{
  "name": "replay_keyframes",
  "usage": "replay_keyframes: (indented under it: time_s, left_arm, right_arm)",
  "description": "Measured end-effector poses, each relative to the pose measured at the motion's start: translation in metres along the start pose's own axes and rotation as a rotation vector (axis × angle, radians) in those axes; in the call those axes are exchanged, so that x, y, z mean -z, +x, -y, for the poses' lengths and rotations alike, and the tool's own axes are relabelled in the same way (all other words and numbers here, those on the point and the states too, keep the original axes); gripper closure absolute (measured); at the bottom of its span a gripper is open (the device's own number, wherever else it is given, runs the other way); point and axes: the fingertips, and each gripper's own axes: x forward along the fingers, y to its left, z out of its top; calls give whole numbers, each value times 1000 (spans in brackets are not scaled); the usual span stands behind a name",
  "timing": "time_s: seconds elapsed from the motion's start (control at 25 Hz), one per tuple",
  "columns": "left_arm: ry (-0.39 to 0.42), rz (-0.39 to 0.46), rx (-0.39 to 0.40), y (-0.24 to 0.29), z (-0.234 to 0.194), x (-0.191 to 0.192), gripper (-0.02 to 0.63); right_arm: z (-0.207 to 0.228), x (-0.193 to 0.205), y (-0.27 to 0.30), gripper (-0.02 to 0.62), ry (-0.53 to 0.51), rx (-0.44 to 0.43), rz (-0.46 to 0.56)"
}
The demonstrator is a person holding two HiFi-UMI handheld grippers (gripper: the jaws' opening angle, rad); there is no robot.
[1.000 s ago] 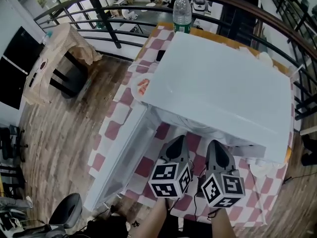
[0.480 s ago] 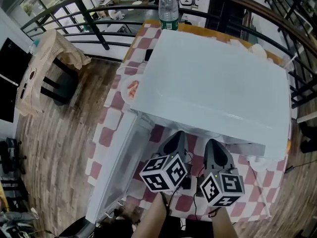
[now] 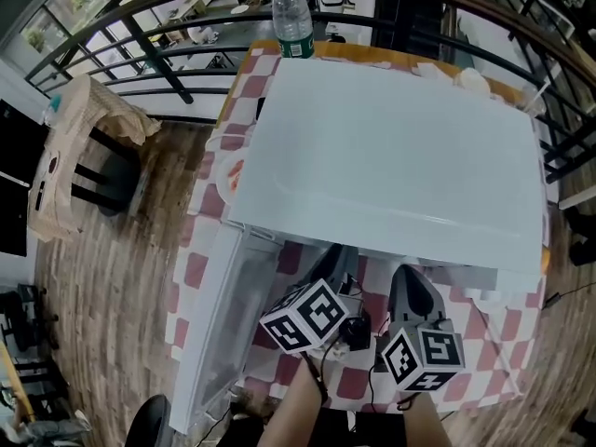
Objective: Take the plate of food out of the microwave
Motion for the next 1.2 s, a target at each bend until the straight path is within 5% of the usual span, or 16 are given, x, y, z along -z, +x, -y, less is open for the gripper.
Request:
replay_keyframes:
  time_s: [0.24,0.72,1.2]
  left_arm:
    - [-128,-1,-25,11,-7,3,436]
    - [-207,1,-39,21,-9,1,434]
    - [-217,-10,-61,20,-20,4,549]
  right_arm:
    - [8,-1,0,601,-14,23,2]
    - [17,-3,2,601,-7,40,5]
    - [17,1,3,601,5,29,-8]
